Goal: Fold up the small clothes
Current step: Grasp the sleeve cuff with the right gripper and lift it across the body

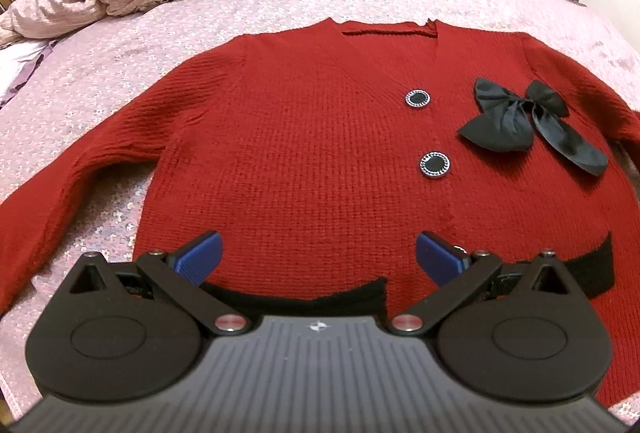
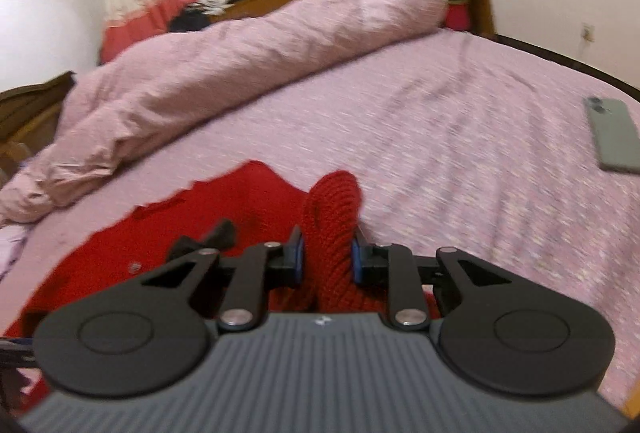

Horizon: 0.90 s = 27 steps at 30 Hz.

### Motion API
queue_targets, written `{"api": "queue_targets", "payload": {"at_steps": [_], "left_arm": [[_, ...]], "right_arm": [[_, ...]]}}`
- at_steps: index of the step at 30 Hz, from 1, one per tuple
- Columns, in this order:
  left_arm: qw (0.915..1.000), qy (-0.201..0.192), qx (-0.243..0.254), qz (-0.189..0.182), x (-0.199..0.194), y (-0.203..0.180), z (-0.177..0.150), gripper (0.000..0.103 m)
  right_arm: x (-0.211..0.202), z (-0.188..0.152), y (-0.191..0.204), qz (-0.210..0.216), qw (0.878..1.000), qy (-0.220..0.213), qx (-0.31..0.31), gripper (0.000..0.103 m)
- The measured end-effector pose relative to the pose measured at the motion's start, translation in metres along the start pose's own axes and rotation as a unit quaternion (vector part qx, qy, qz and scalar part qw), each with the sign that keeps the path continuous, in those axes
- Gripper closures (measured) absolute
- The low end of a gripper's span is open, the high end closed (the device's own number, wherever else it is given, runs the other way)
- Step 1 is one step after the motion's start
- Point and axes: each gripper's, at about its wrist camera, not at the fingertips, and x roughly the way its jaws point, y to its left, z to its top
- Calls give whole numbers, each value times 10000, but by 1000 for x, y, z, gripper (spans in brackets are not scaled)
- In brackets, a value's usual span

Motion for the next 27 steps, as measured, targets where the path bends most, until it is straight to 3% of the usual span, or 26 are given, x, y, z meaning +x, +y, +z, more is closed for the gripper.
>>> {"api": "queue_targets", "payload": {"at_steps": [12,20,27], "left_arm": [[9997,-157,-184,87,-5,18,6,0],[9991,-238,-329,151,-7,34,9,0],[9980,-261,-520,225,-5,53,12,0]], "right_arm": [[26,30,74,1282,9915,187,-99,78],[57,23,138,1837,9812,526,-251,78],[86,15,176,2049,9751,817,-236,78]]}}
